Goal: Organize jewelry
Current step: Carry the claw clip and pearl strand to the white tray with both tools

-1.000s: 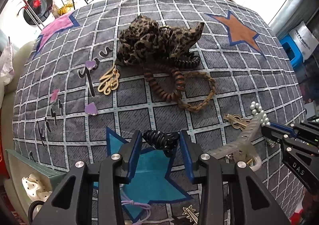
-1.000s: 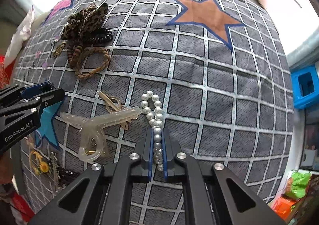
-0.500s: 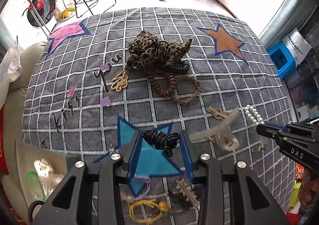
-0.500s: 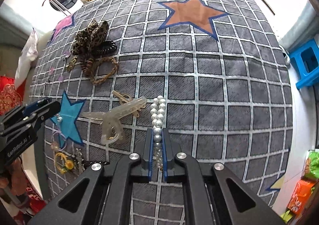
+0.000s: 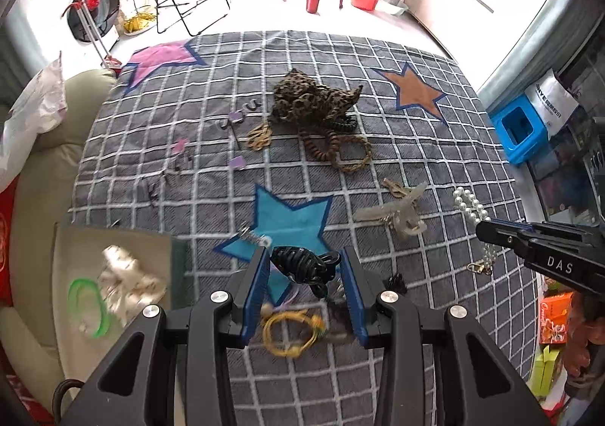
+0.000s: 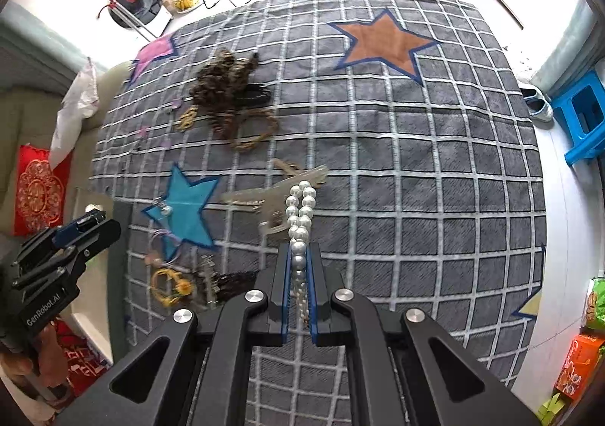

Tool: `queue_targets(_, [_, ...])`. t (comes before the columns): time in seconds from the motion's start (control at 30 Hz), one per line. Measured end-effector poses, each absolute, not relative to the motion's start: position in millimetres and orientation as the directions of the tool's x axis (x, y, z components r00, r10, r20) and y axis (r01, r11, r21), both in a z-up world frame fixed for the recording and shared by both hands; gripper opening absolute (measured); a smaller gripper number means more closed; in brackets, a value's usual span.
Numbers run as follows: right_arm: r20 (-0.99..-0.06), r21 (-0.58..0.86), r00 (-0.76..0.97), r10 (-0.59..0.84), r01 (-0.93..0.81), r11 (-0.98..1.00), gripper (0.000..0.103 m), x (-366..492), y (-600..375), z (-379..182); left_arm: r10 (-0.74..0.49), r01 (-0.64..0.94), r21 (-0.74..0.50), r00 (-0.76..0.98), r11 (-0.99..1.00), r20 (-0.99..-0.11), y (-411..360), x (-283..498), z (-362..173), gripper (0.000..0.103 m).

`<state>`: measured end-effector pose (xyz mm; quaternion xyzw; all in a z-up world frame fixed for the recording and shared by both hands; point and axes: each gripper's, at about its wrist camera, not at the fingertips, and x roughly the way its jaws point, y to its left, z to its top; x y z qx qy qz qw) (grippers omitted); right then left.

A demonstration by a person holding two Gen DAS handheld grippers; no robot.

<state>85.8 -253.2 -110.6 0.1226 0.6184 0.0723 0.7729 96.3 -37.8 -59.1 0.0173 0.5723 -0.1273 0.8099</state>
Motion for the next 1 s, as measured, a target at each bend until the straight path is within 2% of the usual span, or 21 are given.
queue_targets(0.63, [-0.915, 0.314, 0.206, 0.347, -0.178, 0.933, 0.008, 77.0, -121.3, -63.0, -0.122, 0.037, -0.117, 0.353, 0.992, -0.928, 93.6, 26.7, -31.0, 0.04])
queue_targets(1.0, [-0.908, 0.33, 0.131, 0.398, -0.36, 0.872, 0.008, 75.2, -9.5, -59.9, -0.019, -0.147, -0.07, 0.321, 0.987, -0.947, 186.0, -13.9, -56.3, 0.04])
